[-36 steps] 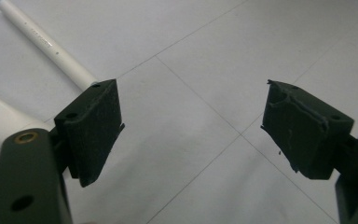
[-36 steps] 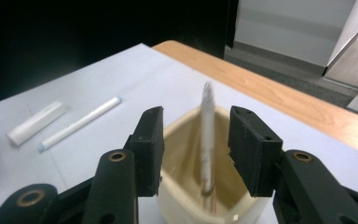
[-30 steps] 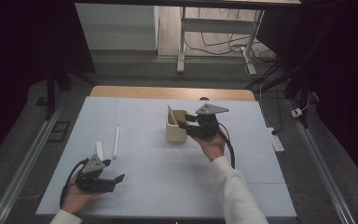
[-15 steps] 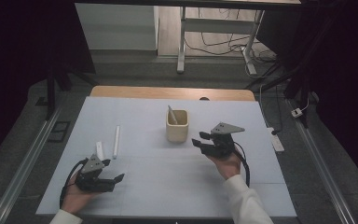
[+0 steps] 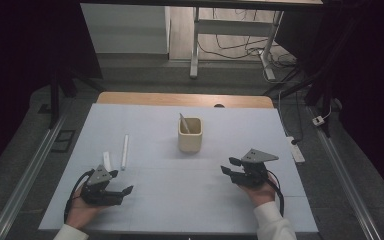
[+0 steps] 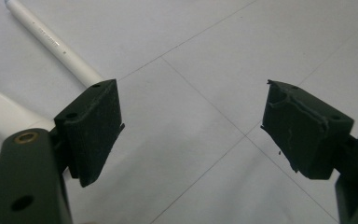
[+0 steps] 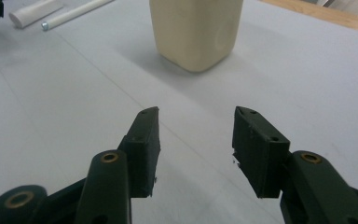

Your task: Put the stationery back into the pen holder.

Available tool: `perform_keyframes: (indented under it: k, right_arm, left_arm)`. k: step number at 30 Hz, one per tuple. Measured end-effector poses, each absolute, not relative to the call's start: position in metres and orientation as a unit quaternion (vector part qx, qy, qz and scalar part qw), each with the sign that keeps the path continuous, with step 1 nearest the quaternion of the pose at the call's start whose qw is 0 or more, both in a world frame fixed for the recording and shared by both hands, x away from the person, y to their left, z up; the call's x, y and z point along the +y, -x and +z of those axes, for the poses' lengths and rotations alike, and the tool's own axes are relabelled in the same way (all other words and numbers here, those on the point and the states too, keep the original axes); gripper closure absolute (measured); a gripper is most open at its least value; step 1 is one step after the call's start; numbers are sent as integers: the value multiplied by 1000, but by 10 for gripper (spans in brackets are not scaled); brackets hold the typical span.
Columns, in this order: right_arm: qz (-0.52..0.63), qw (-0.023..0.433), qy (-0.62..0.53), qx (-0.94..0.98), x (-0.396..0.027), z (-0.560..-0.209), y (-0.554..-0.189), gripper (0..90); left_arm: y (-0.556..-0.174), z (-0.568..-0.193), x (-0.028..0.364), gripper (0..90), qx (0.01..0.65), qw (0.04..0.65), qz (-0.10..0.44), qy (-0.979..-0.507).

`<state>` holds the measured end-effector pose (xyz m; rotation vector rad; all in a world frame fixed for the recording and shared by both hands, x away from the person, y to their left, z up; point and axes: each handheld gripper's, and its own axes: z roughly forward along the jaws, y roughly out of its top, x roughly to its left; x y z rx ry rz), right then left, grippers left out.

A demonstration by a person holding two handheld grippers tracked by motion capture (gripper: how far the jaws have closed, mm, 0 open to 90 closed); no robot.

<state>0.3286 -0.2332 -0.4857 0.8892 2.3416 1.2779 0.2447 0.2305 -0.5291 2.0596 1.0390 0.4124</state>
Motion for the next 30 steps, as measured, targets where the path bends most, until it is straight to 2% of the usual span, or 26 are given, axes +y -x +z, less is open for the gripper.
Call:
perform_keyframes:
  k: [11,30]
  right_arm:
    - [435,182,-318,822,-260,-492,-317,497]
    - [425,190,-310,829,-270,-498,-314,491]
  left_arm:
    - [-244,-527,231,193,407,393,165,-808]
    - [-243,-525,235,197,417,392,167,-803]
